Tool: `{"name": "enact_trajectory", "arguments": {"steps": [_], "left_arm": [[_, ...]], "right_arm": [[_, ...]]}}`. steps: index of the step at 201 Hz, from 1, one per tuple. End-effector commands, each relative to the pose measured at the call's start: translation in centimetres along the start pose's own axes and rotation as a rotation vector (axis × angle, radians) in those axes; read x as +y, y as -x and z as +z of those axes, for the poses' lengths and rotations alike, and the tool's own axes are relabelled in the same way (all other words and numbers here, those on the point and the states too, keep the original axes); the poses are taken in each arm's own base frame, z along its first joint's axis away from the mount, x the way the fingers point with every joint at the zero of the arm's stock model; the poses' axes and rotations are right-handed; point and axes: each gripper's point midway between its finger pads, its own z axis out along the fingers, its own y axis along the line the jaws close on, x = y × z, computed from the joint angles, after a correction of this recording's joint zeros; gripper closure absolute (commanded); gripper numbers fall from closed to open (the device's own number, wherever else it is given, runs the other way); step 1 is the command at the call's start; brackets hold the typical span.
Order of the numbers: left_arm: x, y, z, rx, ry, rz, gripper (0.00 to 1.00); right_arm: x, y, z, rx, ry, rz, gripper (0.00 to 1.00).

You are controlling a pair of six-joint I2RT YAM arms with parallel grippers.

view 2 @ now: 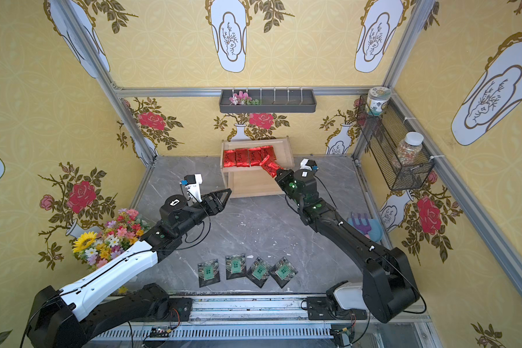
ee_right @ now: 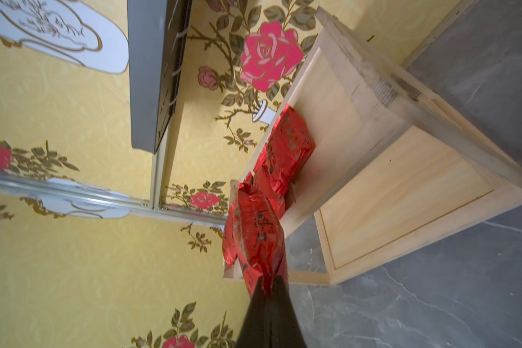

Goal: Place the tea bags on the shelf by color
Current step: Place the tea bag on the shelf.

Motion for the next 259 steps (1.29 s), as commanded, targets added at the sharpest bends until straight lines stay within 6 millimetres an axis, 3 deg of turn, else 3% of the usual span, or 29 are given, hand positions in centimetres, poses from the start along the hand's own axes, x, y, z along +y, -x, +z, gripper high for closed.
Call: {"name": "enact_trajectory", "arguments": {"steps": [1,40,73,111,190,259], "left_arm": [[0.4,0.3,-0.5,-0.024,0.019,-0.016,0.32],[0.5,0.2,-0.9,-0.023,0.022,-0.018,0.32],[0.5,0.1,-1.0,-0.021,0.024,-0.010,0.31],[0.8,-0.1,-0.8,-0.018,0.024,-0.008,0.31],[1.3,-0.2,-0.6,-0.019,0.044,0.014,0.31],[1.3,-0.6,-0.1,0.005,0.044,0.022,0.30]], "right_arm": [[1.5,3.1,1.0,-0.182,0.052,0.084,1.00],[1.1,4.5,3.5,-0.254,0.070,0.142,1.00],[-0.2,6.4,4.5,-0.281,0.075,0.189,1.00],[-1.4,7.0,5.5,-0.268,0.057,0.215,1.00],[-3.3,6.9,7.8,-0.259,-0.007,0.241,0.98],[-4.4,6.2,8.9,-0.241,-0.024,0.258,0.88]]}}
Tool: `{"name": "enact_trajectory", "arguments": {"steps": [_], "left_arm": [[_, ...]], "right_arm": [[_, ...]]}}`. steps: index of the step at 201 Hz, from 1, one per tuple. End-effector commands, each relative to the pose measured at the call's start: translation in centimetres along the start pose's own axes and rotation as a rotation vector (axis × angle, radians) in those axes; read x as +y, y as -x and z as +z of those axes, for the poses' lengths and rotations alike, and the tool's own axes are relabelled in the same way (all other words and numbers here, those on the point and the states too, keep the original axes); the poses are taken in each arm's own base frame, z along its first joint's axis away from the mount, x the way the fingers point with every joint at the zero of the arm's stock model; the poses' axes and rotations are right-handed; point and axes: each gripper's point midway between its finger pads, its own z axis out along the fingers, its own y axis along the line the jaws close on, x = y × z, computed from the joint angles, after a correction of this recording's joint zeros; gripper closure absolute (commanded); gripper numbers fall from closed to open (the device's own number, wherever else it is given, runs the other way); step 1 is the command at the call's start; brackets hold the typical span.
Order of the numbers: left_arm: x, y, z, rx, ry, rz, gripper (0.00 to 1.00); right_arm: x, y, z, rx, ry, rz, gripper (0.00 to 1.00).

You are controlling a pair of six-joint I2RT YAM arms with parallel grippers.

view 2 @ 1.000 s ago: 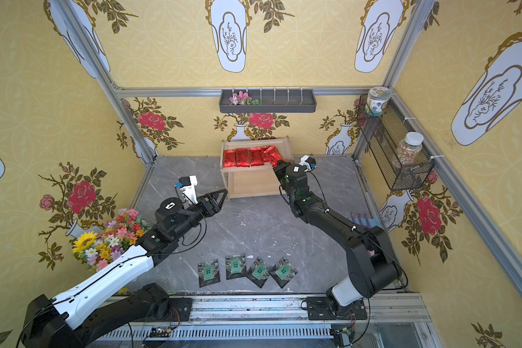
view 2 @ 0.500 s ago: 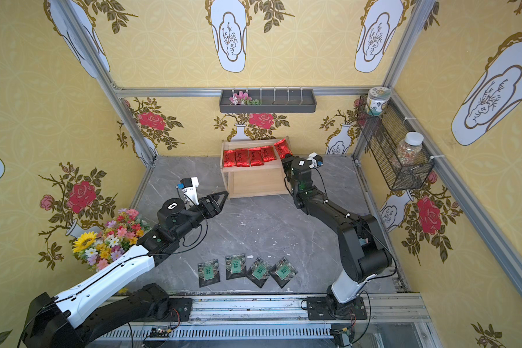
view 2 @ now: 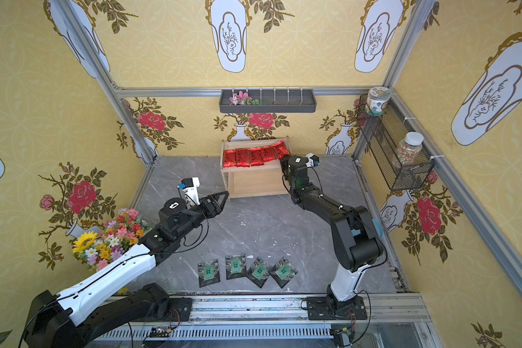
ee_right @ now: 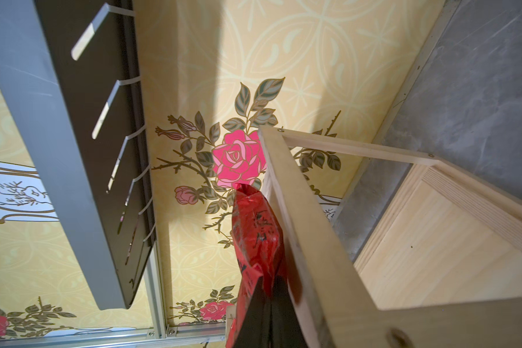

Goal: Place the tea bags on the shelf by color
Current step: Place the tea bag on the shelf.

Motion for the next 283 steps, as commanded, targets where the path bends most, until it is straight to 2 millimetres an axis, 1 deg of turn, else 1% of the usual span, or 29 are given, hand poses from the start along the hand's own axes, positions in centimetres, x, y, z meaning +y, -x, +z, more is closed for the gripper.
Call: {"name": "enact_trajectory", "arguments": {"steps": [1,11,28,47,61,82,100,117,142,159,168,177,183,193,195,201,206,209,217,234,253,264,273,278,281,283], "left_arm": [[-0.2,0.0,0.1,0.003,-0.011,0.018,0.30],[-0.3,0.0,0.2,0.004,-0.014,0.020,0.30],[-0.5,-0.1,0.2,0.008,-0.024,0.023,0.30],[-0.4,-0.1,0.2,0.007,-0.021,0.024,0.30],[-0.5,0.1,0.2,0.003,-0.022,0.028,0.30],[-0.4,0.2,0.1,-0.006,-0.016,0.031,0.30],[-0.4,0.3,0.0,-0.011,-0.015,0.032,0.30],[-0.3,0.3,0.0,-0.012,-0.013,0.035,0.30],[-0.1,0.4,-0.1,-0.019,0.001,0.040,0.30],[0.4,0.5,-0.2,-0.021,0.029,0.041,0.30],[0.7,0.4,-0.3,-0.017,0.044,0.040,0.30],[1.3,0.0,-0.5,-0.007,0.067,0.033,0.30],[1.8,-0.5,-0.6,0.004,0.083,0.023,0.30],[2.7,-1.4,-0.7,0.028,0.107,0.005,0.30],[3.0,-1.6,-0.8,0.034,0.114,-0.001,0.30],[3.6,-2.2,-0.9,0.047,0.130,-0.019,0.30],[4.1,-2.7,-1.0,0.062,0.140,-0.035,0.30],[4.3,-3.1,-1.1,0.070,0.145,-0.041,0.30],[5.0,-4.0,-1.2,0.093,0.154,-0.068,0.30],[6.1,-6.0,-1.5,0.144,0.169,-0.133,0.31],[6.3,-7.8,-1.6,0.217,0.156,-0.174,0.32],[6.6,-8.6,-1.7,0.250,0.165,-0.188,0.32],[7.1,-9.1,-1.8,0.266,0.184,-0.196,0.32],[7.4,-9.4,-1.9,0.273,0.196,-0.198,0.32],[7.6,-9.5,-1.9,0.273,0.203,-0.198,0.32],[7.7,-9.6,-1.9,0.274,0.207,-0.199,0.32]], "right_arm": [[0.4,0.1,0.0,-0.006,0.019,0.011,0.87],[0.2,0.0,0.0,-0.003,0.014,0.009,0.83],[0.1,-0.1,0.0,0.007,0.011,0.008,0.71],[0.2,-0.2,-0.3,0.016,0.007,-0.001,0.64],[0.6,0.0,-0.7,0.018,-0.004,-0.014,0.58],[0.7,0.0,-1.5,0.027,-0.046,-0.031,0.47],[0.4,-0.1,-2.1,0.031,-0.089,-0.037,0.45],[-0.4,-0.2,-2.4,0.051,-0.164,-0.028,0.42],[0.0,-0.5,-2.9,0.106,-0.160,-0.060,0.41],[0.7,-1.3,-4.1,0.180,-0.137,-0.161,0.41],[1.4,-1.8,-5.4,0.220,-0.112,-0.253,0.41],[1.5,-2.4,-7.0,0.261,-0.098,-0.380,0.40],[1.6,-3.1,-8.2,0.297,-0.078,-0.460,0.40],[1.2,-4.3,-10.3,0.346,-0.053,-0.580,0.40],[0.7,-4.6,-10.6,0.357,-0.059,-0.603,0.40],[0.2,-5.6,-12.1,0.386,-0.049,-0.674,0.40],[-0.4,-6.8,-13.1,0.420,-0.032,-0.737,0.39],[-0.7,-7.3,-13.5,0.434,-0.026,-0.762,0.39],[-1.7,-9.6,-15.1,0.495,-0.011,-0.861,0.38],[-5.3,-15.6,-18.6,0.654,0.009,-1.088,0.38],[-9.3,-22.2,-22.7,0.763,0.043,-1.408,0.37],[-11.6,-25.2,-24.7,0.807,0.050,-1.578,0.35],[-13.5,-27.7,-26.3,0.864,0.067,-1.685,0.34],[-14.5,-28.7,-27.0,0.890,0.069,-1.731,0.34],[-14.7,-29.0,-27.2,0.896,0.074,-1.745,0.34],[-15.2,-29.3,-27.5,0.907,0.072,-1.764,0.34]]}}
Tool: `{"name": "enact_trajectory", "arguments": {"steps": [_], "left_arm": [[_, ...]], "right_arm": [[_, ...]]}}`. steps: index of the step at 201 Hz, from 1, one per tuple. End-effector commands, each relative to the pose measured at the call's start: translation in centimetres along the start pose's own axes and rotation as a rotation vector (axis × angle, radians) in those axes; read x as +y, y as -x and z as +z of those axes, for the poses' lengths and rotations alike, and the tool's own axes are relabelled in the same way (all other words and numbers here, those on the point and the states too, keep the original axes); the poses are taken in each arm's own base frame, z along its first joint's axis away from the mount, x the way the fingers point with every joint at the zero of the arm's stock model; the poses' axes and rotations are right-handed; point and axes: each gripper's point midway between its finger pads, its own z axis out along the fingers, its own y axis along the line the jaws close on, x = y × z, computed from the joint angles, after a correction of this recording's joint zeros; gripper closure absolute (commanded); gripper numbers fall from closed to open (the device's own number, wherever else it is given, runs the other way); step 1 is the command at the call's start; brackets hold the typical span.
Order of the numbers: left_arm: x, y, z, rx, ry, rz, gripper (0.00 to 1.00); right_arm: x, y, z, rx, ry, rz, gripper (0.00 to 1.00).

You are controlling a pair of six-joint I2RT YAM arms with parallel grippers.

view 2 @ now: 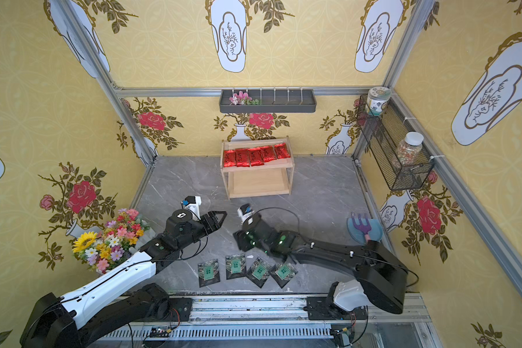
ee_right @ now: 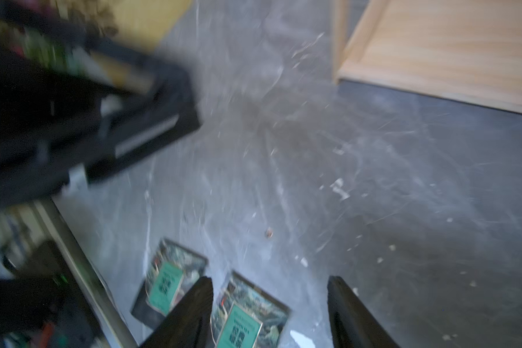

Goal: Place the tea bags on the shelf by color
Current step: Place the tea bag on the shelf, then move the tea bag to the center of the board.

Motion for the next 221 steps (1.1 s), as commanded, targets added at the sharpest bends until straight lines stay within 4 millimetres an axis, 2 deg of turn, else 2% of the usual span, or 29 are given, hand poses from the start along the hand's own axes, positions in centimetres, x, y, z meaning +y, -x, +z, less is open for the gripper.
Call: {"name": "enact_trajectory", "arguments": {"steps": [1,12,27,58,82,104,138,188,221], "left_arm": [[1.2,-1.6,0.3,0.066,0.029,-0.042,0.32],[1.9,-2.0,0.4,0.070,0.048,-0.048,0.32],[2.4,-2.4,0.6,0.078,0.059,-0.053,0.32],[3.2,-3.0,1.0,0.095,0.074,-0.063,0.32],[3.8,-3.6,1.4,0.113,0.089,-0.063,0.32],[4.2,-3.9,1.7,0.126,0.101,-0.057,0.32],[4.5,-4.2,2.0,0.136,0.104,-0.059,0.32],[5.0,-4.2,1.8,0.137,0.104,-0.069,0.32],[5.1,-4.4,1.7,0.146,0.090,-0.071,0.32]], "right_arm": [[1.3,-3.7,1.8,0.082,-0.136,-0.327,0.34],[2.7,-5.6,2.5,0.127,-0.120,-0.396,0.32],[3.8,-7.3,2.5,0.158,-0.090,-0.433,0.29],[4.1,-9.5,1.6,0.208,-0.011,-0.404,0.27],[3.7,-11.4,1.6,0.266,0.002,-0.386,0.26],[3.5,-12.4,1.8,0.288,0.007,-0.372,0.21],[2.4,-11.6,3.3,0.281,0.002,-0.321,0.21],[0.0,-8.6,5.9,0.247,0.004,-0.251,0.22],[-2.1,-7.4,7.4,0.242,0.013,-0.199,0.24]]}}
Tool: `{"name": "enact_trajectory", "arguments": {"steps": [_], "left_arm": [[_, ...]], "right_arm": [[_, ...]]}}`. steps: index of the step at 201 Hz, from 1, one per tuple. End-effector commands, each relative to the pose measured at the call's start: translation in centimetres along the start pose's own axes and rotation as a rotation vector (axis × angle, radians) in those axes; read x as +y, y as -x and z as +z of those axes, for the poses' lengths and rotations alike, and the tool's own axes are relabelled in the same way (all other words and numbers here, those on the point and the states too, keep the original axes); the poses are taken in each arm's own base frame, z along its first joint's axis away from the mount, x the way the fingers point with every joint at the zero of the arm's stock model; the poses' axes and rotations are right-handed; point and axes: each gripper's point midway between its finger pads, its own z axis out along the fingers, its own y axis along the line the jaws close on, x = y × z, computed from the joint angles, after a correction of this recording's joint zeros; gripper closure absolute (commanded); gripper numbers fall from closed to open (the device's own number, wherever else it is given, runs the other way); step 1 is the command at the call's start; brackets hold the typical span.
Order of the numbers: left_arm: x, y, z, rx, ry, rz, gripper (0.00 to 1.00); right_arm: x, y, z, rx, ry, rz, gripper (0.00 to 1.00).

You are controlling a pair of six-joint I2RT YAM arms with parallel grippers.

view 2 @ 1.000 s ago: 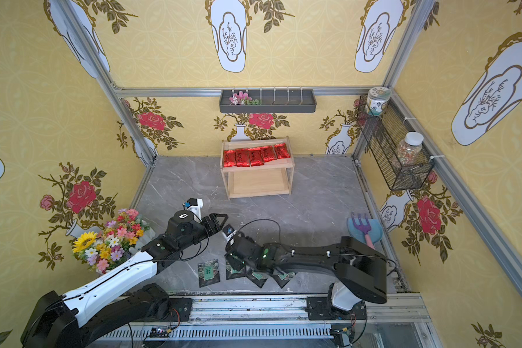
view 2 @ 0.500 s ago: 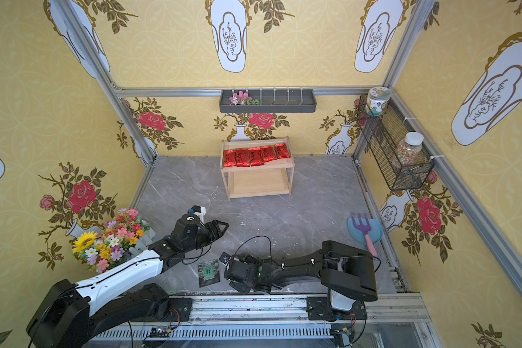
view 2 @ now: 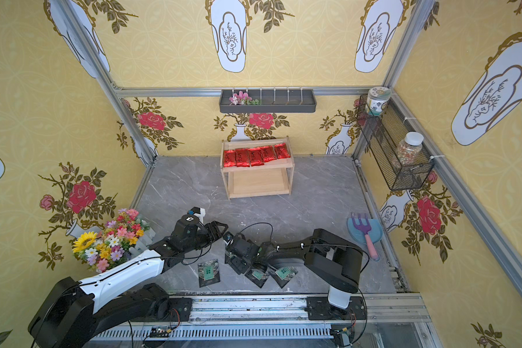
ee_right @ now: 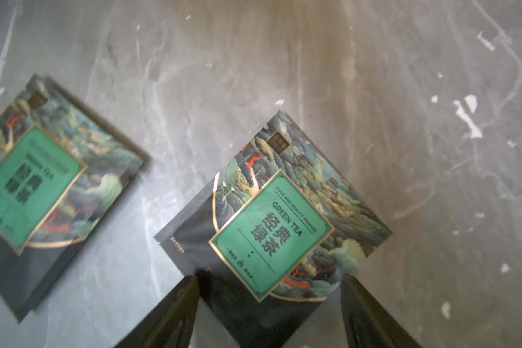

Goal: Place the tea bags on the shelf by color
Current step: Move the tea bag to the center of the board, then pick up the tea bag from the center of the board.

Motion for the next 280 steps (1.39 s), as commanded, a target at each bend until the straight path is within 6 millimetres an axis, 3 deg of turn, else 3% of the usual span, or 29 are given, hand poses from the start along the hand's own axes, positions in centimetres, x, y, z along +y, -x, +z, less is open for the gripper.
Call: {"name": "enact_trajectory", "arguments": {"steps": [1,27,49,82,108,204,280], "left_arm": [[-0.3,-0.4,0.0,0.016,-0.028,0.016,0.32],[-0.6,-1.9,0.6,0.080,-0.093,-0.005,0.36],[-1.7,-2.9,1.7,0.152,-0.159,-0.001,0.42],[-3.8,-2.3,3.4,0.185,-0.205,0.053,0.45],[-3.7,-2.6,4.5,0.216,-0.197,0.064,0.51],[0.9,-4.4,5.6,0.240,-0.067,0.047,0.51],[2.6,-5.3,5.8,0.248,-0.042,0.023,0.52]], "right_arm": [[-1.1,0.1,0.7,0.014,0.019,0.004,0.25],[-0.4,2.7,-0.5,-0.052,0.122,0.080,0.27],[-0.5,4.3,-2.1,-0.131,0.243,0.284,0.33],[-3.7,3.9,-2.4,-0.183,0.369,0.663,0.46],[-5.1,3.6,-2.1,-0.215,0.450,0.804,0.52],[-6.0,2.1,-0.5,-0.156,0.482,0.914,0.59],[-5.2,3.4,0.4,-0.162,0.589,0.970,0.63]]}}
